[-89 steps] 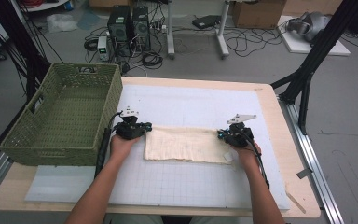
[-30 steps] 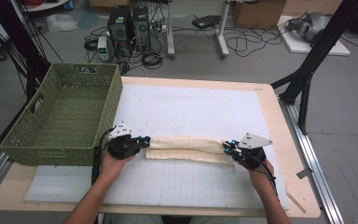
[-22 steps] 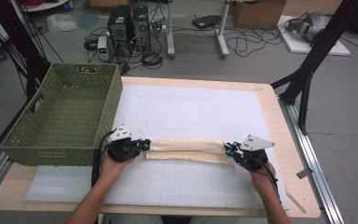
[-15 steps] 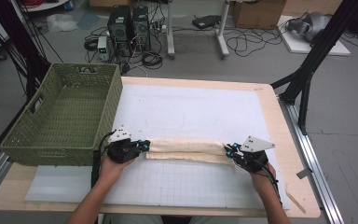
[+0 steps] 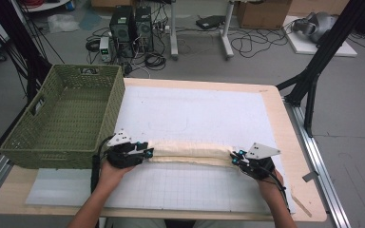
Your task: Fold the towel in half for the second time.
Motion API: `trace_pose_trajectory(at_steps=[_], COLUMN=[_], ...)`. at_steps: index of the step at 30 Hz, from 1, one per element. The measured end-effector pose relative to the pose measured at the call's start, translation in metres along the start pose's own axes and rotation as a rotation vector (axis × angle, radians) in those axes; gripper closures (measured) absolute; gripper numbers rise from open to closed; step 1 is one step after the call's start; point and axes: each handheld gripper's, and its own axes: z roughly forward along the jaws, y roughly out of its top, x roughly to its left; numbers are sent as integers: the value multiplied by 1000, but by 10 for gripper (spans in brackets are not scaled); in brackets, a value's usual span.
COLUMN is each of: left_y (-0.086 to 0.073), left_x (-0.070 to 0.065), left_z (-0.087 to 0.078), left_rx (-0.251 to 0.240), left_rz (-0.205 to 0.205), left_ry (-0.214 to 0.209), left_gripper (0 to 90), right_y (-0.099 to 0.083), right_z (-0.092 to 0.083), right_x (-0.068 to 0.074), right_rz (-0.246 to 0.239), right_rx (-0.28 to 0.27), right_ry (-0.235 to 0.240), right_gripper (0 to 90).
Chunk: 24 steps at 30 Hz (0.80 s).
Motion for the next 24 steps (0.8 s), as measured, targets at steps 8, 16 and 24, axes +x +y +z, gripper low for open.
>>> trace_pose_trajectory(at_steps=[8, 16, 24], left_y=[25, 16, 10], left_x=[5, -2, -5], left_z=[-4, 23, 29], left_rx=[-122, -29, 78], left_rz=[-5, -7, 40], left_ry=[9, -21, -20], left_gripper=[482, 515, 557], right_y=[-2, -1, -1], right_z=[-2, -3, -3], right_x=[1, 1, 1], right_rz=[-3, -3, -5], right_rx=[8, 4, 7], right_ry=[4, -1, -2], right_gripper=[840, 839, 836])
